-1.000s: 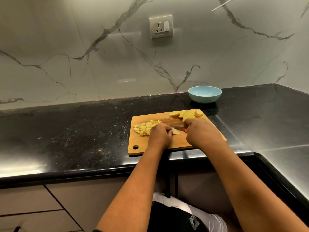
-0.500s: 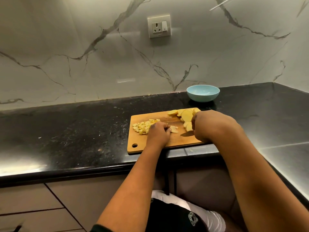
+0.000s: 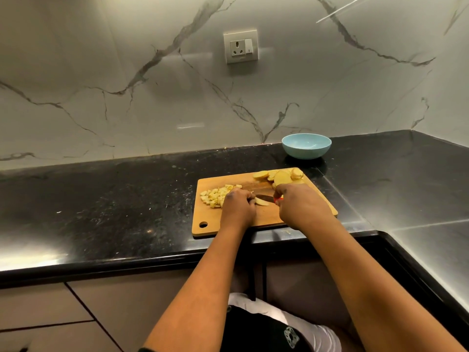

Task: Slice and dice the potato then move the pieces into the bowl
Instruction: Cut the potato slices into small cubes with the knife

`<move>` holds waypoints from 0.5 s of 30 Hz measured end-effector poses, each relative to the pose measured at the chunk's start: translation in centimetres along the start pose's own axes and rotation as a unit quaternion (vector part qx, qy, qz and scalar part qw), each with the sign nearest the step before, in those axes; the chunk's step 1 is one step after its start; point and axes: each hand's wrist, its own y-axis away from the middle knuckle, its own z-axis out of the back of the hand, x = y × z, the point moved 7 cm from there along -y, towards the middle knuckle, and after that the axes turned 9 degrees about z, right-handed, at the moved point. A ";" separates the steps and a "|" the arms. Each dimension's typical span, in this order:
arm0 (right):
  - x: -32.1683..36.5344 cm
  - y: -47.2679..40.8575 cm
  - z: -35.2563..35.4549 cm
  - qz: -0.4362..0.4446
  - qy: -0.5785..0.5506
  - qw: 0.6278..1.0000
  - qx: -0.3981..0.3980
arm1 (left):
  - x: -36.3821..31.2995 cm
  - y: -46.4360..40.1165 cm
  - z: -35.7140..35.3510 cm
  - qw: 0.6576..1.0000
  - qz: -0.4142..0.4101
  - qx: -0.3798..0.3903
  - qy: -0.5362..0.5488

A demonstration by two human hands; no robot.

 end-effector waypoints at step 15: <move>-2.5 1.9 3.7 0.007 -0.012 0.998 0.062 | 0.0 0.1 -0.2 1.000 -0.001 -0.014 0.014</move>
